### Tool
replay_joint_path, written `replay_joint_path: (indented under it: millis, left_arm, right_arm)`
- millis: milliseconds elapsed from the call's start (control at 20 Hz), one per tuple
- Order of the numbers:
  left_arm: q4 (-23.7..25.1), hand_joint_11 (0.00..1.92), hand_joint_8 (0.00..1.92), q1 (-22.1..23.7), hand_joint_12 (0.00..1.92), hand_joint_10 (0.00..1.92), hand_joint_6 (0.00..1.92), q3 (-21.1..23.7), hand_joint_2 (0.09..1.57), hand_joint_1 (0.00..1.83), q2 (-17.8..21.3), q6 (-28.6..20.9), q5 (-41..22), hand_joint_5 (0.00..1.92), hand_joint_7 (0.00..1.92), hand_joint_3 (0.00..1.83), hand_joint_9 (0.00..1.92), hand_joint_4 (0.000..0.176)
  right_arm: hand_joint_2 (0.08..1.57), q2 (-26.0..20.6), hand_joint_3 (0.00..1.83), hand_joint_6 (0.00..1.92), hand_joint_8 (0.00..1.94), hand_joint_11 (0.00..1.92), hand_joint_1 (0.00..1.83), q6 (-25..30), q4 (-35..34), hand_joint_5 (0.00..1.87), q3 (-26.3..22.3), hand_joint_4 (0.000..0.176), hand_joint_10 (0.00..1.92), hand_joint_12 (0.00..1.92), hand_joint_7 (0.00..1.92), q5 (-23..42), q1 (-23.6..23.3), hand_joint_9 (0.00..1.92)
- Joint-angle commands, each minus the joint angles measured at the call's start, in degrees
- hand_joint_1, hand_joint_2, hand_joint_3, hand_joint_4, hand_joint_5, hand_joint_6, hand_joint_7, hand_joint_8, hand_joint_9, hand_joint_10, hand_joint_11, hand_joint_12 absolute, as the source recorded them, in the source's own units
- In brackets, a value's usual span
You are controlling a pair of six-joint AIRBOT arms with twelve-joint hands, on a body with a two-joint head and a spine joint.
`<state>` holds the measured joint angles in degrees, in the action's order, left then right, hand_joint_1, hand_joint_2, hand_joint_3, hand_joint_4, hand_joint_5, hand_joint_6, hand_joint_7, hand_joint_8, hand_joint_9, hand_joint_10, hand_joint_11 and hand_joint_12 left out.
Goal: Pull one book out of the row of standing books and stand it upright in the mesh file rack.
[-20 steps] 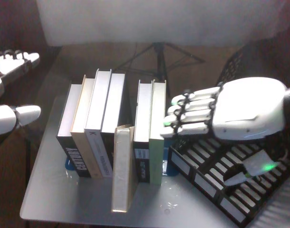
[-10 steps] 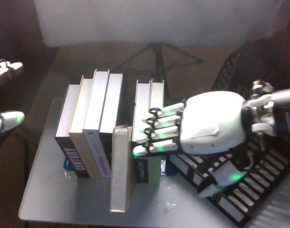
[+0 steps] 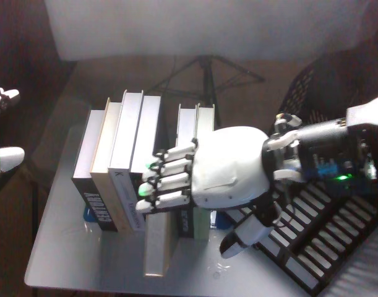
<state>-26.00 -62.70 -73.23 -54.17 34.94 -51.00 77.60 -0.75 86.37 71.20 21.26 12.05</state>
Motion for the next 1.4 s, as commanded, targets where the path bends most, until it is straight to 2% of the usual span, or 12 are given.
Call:
replay_joint_path:
  millis: [0,200,250,350,650,750,850,900,950,1050,1150,1350]
  left_arm:
    - [-1.46,0.0,0.0,-0.35,0.0,0.0,0.0,-0.69,1.29,0.37,0.29,0.08,-6.32,0.02,0.0,0.0,0.0,0.044]
    - [-2.95,0.0,0.0,-2.49,0.0,0.0,0.02,-0.62,1.25,0.48,0.31,0.08,-7.05,0.08,0.0,0.0,0.0,0.034]
    - [-3.42,0.0,0.0,-2.94,0.0,0.0,0.01,-0.58,1.29,0.41,0.35,-0.23,-7.26,0.02,0.0,0.0,0.0,0.0]
    - [-3.88,0.0,0.0,-3.46,0.0,0.0,0.0,-0.59,1.33,0.39,0.39,-0.7,-7.7,0.0,0.0,0.02,0.0,0.0]
    - [-4.18,0.0,0.0,-3.92,0.0,0.0,0.0,-0.47,1.37,0.41,0.65,-0.95,-7.85,0.0,0.0,0.02,0.0,0.0]
    - [-4.36,0.0,0.0,-4.4,0.0,0.0,0.01,-0.25,1.31,0.3,0.88,-1.16,-8.43,0.03,0.0,0.0,0.0,0.003]
    - [-5.23,0.0,0.0,-5.32,0.0,0.0,0.02,0.13,1.25,0.24,1.31,-1.35,-9.42,0.06,0.0,0.0,0.0,0.019]
    - [-5.85,0.0,0.0,-5.9,0.0,0.0,0.03,0.29,1.29,0.23,1.39,-1.67,-10.27,0.08,0.0,0.0,0.0,0.0]
    - [-6.13,0.0,0.0,-6.29,0.0,0.0,0.02,0.36,1.31,0.2,1.4,-2.06,-10.74,0.08,0.0,0.0,0.0,0.0]
    - [-6.9,0.0,0.0,-7.36,0.0,0.0,0.02,0.71,1.33,0.15,1.6,-2.38,-11.87,0.09,0.0,0.01,0.0,0.0]
    - [-7.69,0.0,0.0,-8.27,0.0,0.0,0.02,1.1,1.33,0.2,1.95,-2.7,-12.99,0.09,0.0,0.0,0.0,0.0]
    - [-8.67,0.0,0.0,-9.31,0.0,0.0,0.02,1.59,1.28,0.34,2.44,-3.27,-14.98,0.11,0.0,0.0,0.0,0.0]
  right_arm:
    - [1.0,0.08,0.0,0.0,0.0,0.0,0.61,-0.13,-1.79,0.0,0.29,0.017,0.0,0.0,0.0,1.66,-0.81,0.0]
    - [0.95,3.9,0.0,0.0,0.0,0.0,0.73,-2.98,-2.29,0.0,2.35,0.012,0.0,0.0,0.0,0.75,-0.85,0.0]
    - [0.94,4.78,0.0,0.0,0.0,0.0,0.75,-3.11,-2.03,0.0,2.82,0.024,0.0,0.0,0.0,0.45,-0.85,0.0]
    - [0.88,6.02,0.0,0.0,0.0,0.0,0.76,-3.37,-2.02,0.0,3.49,0.0,0.0,0.0,0.0,-0.02,-0.85,0.0]
    - [0.86,8.75,0.0,0.0,0.0,0.0,0.71,-4.53,-1.07,0.0,4.92,0.005,0.0,0.0,0.0,-1.51,-0.81,0.0]
    - [0.97,9.85,0.0,0.0,0.0,0.0,0.78,-4.84,-1.07,0.0,5.53,0.067,0.0,0.0,0.0,-1.91,-0.7,0.0]
    - [0.86,10.6,0.0,0.0,0.01,0.0,0.86,-5.3,-0.69,0.02,5.55,0.07,0.0,0.05,0.03,-2.08,-0.43,0.02]
    - [0.92,11.01,0.02,0.0,0.01,0.0,0.92,-5.92,-0.69,0.01,5.55,0.093,0.01,0.0,0.04,-2.32,-0.19,0.02]
    - [0.95,11.33,0.0,0.0,0.03,0.0,0.94,-6.37,-0.69,0.06,5.62,0.099,0.0,0.26,0.11,-2.5,-0.07,0.12]
    - [0.91,12.12,0.0,0.0,0.02,0.0,0.94,-7.21,-0.69,0.05,5.93,0.097,0.0,0.32,0.1,-2.96,0.09,0.1]
    - [0.92,12.57,0.0,0.0,0.0,0.0,0.92,-7.57,-0.74,0.0,6.09,0.116,0.0,0.2,0.03,-3.09,0.14,0.03]
    - [0.98,13.31,0.02,0.0,0.0,0.0,0.94,-7.87,-0.81,0.0,6.9,0.092,0.0,0.0,0.0,-4.14,1.11,0.01]
